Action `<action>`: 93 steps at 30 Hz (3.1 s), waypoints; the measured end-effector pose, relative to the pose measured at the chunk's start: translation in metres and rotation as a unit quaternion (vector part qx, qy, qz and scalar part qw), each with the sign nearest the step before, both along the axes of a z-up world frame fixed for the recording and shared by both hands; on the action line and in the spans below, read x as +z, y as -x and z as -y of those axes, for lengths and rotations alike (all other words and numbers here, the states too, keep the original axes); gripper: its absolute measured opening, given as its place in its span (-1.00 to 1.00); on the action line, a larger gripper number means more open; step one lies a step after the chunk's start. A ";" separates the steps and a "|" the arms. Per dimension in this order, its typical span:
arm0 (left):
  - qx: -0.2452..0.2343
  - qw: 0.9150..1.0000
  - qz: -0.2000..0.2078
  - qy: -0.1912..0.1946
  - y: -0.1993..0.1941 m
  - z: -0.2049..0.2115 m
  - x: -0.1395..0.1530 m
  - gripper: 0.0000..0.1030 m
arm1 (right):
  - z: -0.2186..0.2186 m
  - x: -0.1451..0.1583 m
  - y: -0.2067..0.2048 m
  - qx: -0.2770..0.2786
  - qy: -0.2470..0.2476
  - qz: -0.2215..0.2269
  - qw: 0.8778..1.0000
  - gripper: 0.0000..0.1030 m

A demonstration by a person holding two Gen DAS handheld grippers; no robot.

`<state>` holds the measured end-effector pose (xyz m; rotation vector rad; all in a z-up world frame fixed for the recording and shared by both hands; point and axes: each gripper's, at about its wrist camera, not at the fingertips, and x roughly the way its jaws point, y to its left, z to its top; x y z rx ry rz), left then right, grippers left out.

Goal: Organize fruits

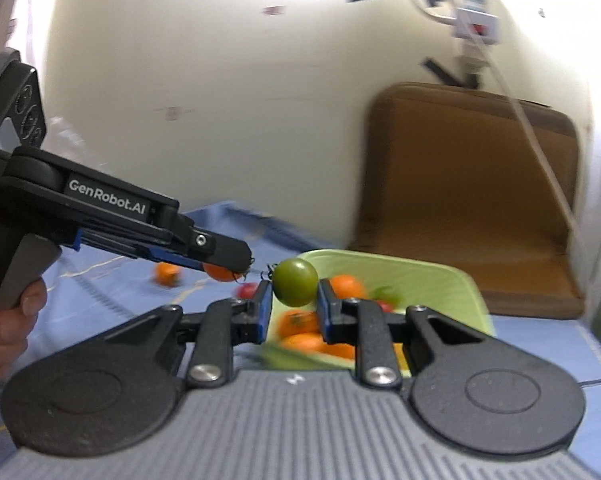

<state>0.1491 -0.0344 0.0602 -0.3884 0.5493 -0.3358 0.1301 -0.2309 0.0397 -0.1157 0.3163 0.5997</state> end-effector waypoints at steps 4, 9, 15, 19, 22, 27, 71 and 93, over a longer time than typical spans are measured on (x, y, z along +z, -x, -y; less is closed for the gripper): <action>-0.008 1.000 -0.012 0.019 -0.033 0.013 -0.002 -0.30 | 0.008 -0.003 -0.023 -0.035 0.007 0.007 0.999 -0.48; -0.007 1.000 -0.021 -0.012 -0.053 0.033 -0.008 -0.26 | 0.015 -0.012 -0.040 -0.063 -0.001 -0.007 0.998 -0.45; -0.006 1.000 -0.017 -0.025 -0.051 0.043 -0.013 0.12 | 0.024 -0.019 -0.043 -0.093 -0.027 -0.003 0.995 -0.06; 0.002 1.000 0.001 -0.016 -0.038 0.038 -0.005 0.12 | 0.032 -0.016 -0.037 -0.114 -0.050 0.014 0.992 -0.06; 0.016 0.999 0.028 -0.008 -0.020 0.027 0.006 0.13 | 0.037 -0.015 -0.033 -0.130 -0.065 0.019 0.989 -0.07; 0.051 0.998 0.047 -0.012 0.015 0.001 0.009 0.14 | 0.045 -0.011 -0.026 -0.142 -0.095 0.013 0.985 -0.07; 0.192 0.981 -0.010 0.033 0.093 -0.129 -0.057 0.23 | -0.177 -0.019 -0.082 0.152 0.397 -0.065 0.903 -0.25; 0.202 0.979 -0.008 0.040 0.096 -0.131 -0.057 0.43 | -0.182 -0.027 -0.097 0.184 0.476 -0.069 0.857 -0.41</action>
